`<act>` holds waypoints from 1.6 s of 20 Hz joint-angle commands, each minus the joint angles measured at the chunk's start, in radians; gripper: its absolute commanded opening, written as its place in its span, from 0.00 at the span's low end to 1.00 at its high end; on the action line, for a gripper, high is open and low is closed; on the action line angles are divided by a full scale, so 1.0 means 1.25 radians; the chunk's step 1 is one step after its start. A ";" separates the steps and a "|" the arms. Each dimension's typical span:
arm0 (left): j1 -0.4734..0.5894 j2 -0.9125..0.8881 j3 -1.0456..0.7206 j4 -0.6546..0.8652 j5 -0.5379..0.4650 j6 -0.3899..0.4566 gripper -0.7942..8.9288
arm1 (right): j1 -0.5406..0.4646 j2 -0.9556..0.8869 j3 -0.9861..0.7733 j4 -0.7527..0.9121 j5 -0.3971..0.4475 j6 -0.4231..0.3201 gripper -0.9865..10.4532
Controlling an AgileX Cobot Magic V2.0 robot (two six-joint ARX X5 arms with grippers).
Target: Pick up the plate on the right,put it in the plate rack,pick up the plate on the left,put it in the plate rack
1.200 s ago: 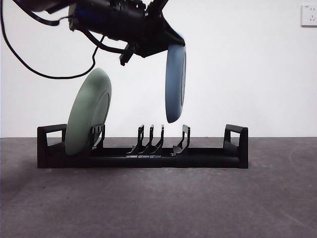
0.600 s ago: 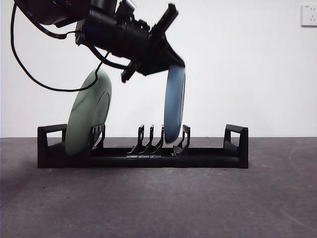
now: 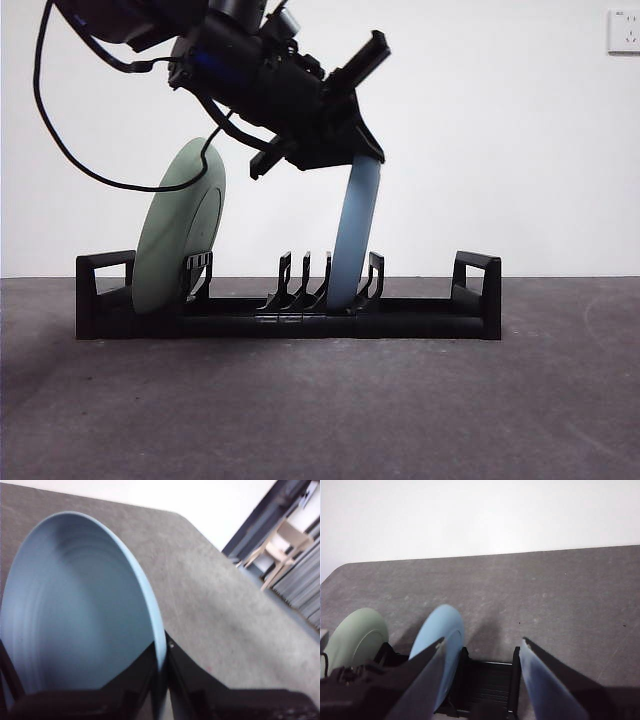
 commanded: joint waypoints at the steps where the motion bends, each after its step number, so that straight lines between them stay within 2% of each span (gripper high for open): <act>1: -0.013 0.004 0.001 -0.012 -0.018 0.057 0.14 | 0.000 0.002 0.001 0.005 0.002 -0.006 0.30; 4: -0.016 0.004 0.001 -0.023 -0.020 0.063 0.31 | 0.000 0.002 0.001 0.003 0.002 -0.006 0.30; 8: -0.016 0.002 0.001 -0.025 0.005 0.063 0.43 | 0.000 0.002 0.001 -0.009 0.002 -0.006 0.30; 11: -0.016 -0.020 0.001 -0.026 0.041 0.084 0.45 | 0.000 0.002 0.001 -0.026 0.001 -0.016 0.30; 14: -0.019 -0.066 0.001 -0.049 0.052 0.143 0.44 | 0.000 0.002 0.001 -0.050 0.001 -0.038 0.30; 16: -0.025 -0.111 0.001 -0.091 0.049 0.207 0.43 | 0.000 0.002 0.001 -0.074 0.001 -0.062 0.30; 17: -0.027 -0.138 0.001 -0.119 0.046 0.241 0.38 | 0.000 0.002 0.001 -0.087 0.001 -0.077 0.25; 18: -0.026 -0.162 0.001 -0.148 0.042 0.268 0.29 | 0.000 0.002 0.001 -0.099 0.001 -0.090 0.20; 20: -0.026 -0.218 0.001 -0.221 0.024 0.341 0.05 | 0.000 0.002 0.001 -0.126 0.001 -0.117 0.07; 21: -0.026 -0.241 0.002 -0.251 0.009 0.369 0.08 | 0.000 0.002 0.001 -0.137 0.001 -0.127 0.07; 26: -0.026 -0.370 0.002 -0.422 -0.126 0.458 0.07 | 0.000 0.002 0.001 -0.184 0.001 -0.159 0.08; 30: 0.004 -0.500 0.002 -0.568 -0.240 0.464 0.07 | 0.000 -0.013 -0.001 -0.196 0.000 -0.179 0.08; 32: 0.040 -0.558 0.001 -0.639 -0.275 0.467 0.07 | 0.000 -0.046 -0.027 -0.157 -0.001 -0.179 0.08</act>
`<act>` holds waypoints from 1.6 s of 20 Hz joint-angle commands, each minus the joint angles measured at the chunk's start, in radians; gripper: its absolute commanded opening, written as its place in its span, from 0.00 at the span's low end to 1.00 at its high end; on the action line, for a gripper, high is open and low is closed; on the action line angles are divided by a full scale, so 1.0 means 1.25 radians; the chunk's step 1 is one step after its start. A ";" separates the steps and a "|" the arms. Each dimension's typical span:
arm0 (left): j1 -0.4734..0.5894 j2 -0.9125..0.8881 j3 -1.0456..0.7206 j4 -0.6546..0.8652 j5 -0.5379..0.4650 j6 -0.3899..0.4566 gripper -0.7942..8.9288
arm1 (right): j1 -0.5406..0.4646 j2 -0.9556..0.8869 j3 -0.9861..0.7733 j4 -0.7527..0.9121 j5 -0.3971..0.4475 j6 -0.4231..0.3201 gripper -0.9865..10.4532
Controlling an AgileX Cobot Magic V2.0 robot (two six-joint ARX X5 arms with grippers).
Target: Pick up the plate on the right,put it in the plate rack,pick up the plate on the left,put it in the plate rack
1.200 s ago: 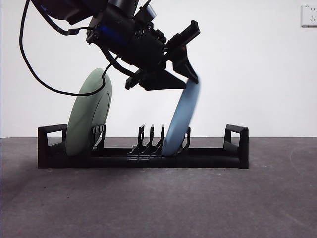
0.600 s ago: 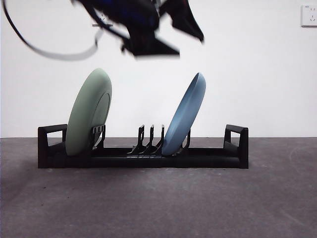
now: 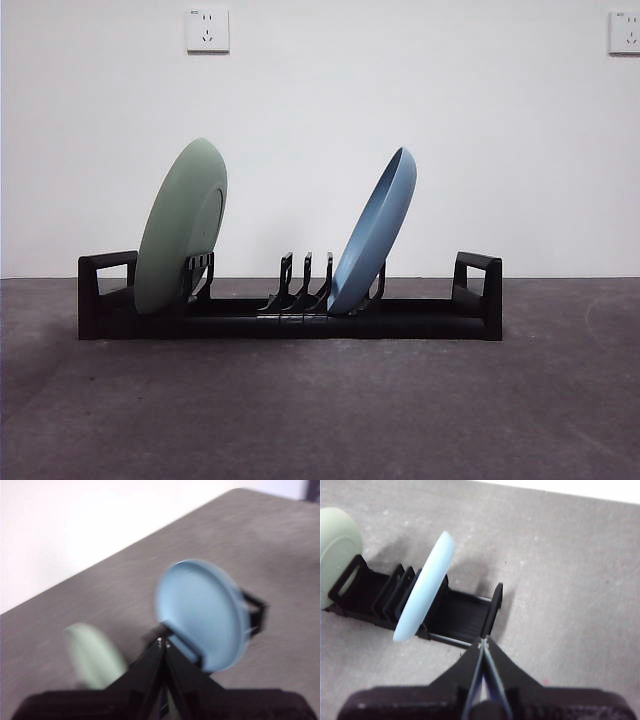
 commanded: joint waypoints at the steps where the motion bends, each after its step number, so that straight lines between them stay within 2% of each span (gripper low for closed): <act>1: 0.044 -0.054 -0.001 -0.069 -0.018 0.014 0.07 | 0.000 -0.057 -0.052 0.069 -0.003 -0.007 0.08; 4: 0.101 -0.150 -0.055 -0.087 -0.021 0.014 0.07 | 0.000 -0.154 -0.181 0.190 -0.003 0.010 0.08; 7: 0.134 -0.298 -0.204 -0.039 -0.027 -0.008 0.07 | 0.000 -0.258 -0.347 0.294 -0.003 0.040 0.08; 12: 0.144 -0.516 -0.411 -0.006 -0.062 -0.064 0.07 | 0.000 -0.369 -0.520 0.359 -0.001 0.042 0.08; 16: 0.144 -0.607 -0.467 -0.007 -0.068 -0.077 0.07 | 0.000 -0.399 -0.559 0.348 0.008 0.041 0.08; 20: 0.144 -0.618 -0.465 -0.018 -0.068 -0.080 0.08 | 0.000 -0.393 -0.559 0.323 0.073 0.042 0.09; 32: 0.144 -0.615 -0.465 -0.123 -0.068 -0.080 0.08 | 0.000 -0.393 -0.559 0.319 0.086 0.042 0.09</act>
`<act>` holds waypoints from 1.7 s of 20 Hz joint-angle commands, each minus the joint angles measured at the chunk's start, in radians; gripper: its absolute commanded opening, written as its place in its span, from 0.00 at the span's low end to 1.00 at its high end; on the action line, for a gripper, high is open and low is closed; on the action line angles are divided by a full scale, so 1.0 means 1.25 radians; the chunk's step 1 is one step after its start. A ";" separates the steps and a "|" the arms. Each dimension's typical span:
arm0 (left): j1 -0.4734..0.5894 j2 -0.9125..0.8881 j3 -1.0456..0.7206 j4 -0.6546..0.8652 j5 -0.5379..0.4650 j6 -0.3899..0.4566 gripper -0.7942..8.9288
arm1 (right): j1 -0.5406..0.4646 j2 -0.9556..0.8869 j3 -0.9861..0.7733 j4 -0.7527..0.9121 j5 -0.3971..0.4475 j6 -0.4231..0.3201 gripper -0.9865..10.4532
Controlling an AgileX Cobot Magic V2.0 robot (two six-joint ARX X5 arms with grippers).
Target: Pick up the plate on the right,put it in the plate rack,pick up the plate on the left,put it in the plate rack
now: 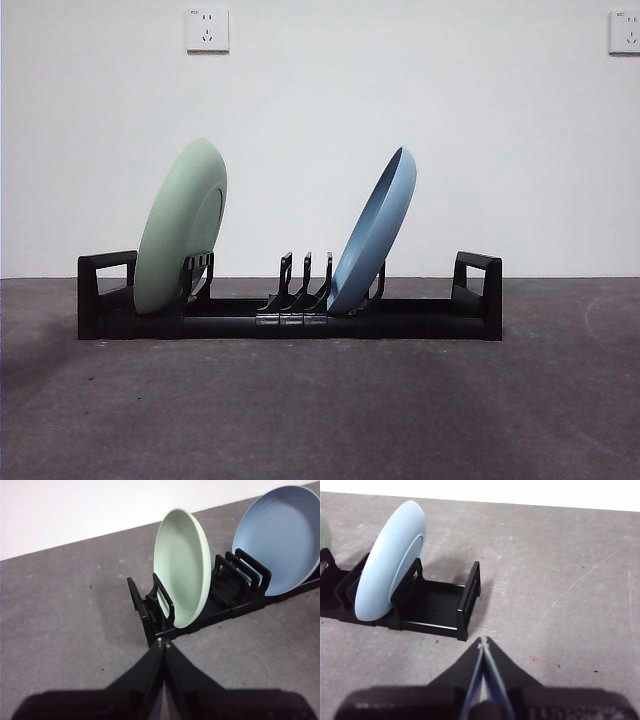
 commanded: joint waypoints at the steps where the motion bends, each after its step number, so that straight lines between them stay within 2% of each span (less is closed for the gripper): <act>1: 0.003 -0.002 -0.004 -0.002 -0.002 0.000 0.08 | 0.000 -0.001 -0.006 0.006 0.003 0.006 0.09; 2: 0.003 -0.002 -0.004 -0.001 -0.009 0.032 0.08 | 0.000 -0.001 -0.006 0.006 0.003 0.006 0.09; 4: 0.023 -0.003 -0.004 0.025 -0.008 0.036 0.08 | 0.000 -0.001 -0.006 0.006 0.003 0.006 0.09; 7: 0.108 -0.013 -0.036 0.088 0.075 0.035 0.08 | 0.000 -0.001 -0.006 0.006 0.003 0.006 0.09; 12: 0.252 -0.127 -0.234 0.257 0.151 0.035 0.08 | 0.000 -0.001 -0.006 0.006 0.003 0.006 0.09; 16: 0.320 -0.224 -0.370 0.290 0.153 0.022 0.08 | 0.000 -0.001 -0.006 0.006 0.003 0.006 0.09; 22: 0.341 -0.269 -0.444 0.284 0.152 0.023 0.08 | 0.000 -0.001 -0.006 0.006 0.003 0.006 0.09; 34: 0.341 -0.268 -0.445 0.289 0.150 0.023 0.08 | 0.000 -0.001 -0.006 0.006 0.003 0.006 0.09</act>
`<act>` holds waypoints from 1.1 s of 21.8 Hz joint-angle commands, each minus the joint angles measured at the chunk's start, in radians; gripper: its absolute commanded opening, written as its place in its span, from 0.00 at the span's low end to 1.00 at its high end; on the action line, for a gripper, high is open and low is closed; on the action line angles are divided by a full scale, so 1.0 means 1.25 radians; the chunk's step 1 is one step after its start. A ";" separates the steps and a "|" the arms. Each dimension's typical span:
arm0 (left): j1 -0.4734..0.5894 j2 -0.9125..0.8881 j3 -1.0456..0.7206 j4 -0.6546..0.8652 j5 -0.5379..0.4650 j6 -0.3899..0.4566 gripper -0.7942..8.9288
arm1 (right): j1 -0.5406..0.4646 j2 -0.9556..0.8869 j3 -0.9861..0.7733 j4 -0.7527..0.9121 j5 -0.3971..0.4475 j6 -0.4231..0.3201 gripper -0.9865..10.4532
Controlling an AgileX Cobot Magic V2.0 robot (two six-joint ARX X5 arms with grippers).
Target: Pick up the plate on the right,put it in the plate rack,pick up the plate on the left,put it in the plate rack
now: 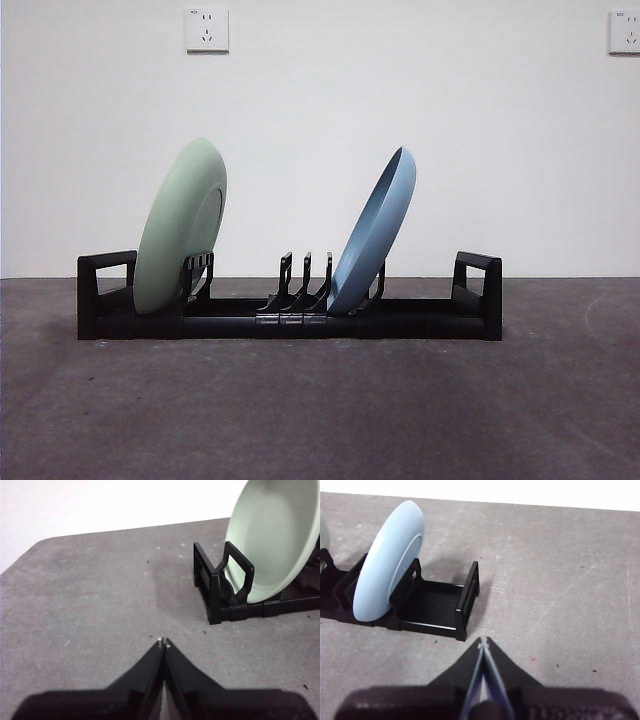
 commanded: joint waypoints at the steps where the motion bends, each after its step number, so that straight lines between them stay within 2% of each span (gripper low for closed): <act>1: 0.003 -0.002 -0.011 0.003 -0.001 -0.005 0.08 | 0.000 -0.001 -0.006 0.006 0.002 0.006 0.09; 9: 0.003 -0.002 -0.011 0.003 -0.001 -0.005 0.08 | 0.001 -0.002 -0.006 0.006 0.002 0.006 0.09; 14: 0.003 -0.002 -0.011 0.003 -0.002 -0.005 0.08 | -0.005 -0.109 -0.018 0.005 -0.004 -0.051 0.09; 16: 0.003 -0.002 -0.011 0.003 -0.002 -0.005 0.08 | -0.028 -0.180 -0.064 0.038 -0.014 -0.062 0.09; 19: 0.003 -0.002 -0.011 0.003 -0.002 -0.005 0.08 | -0.091 -0.294 -0.191 0.134 -0.130 -0.063 0.09; 21: 0.003 -0.002 -0.011 0.003 -0.002 -0.005 0.08 | -0.112 -0.359 -0.295 0.215 -0.152 -0.062 0.09; 24: 0.003 -0.002 -0.011 0.003 -0.002 -0.005 0.08 | -0.114 -0.410 -0.378 0.262 -0.148 -0.036 0.09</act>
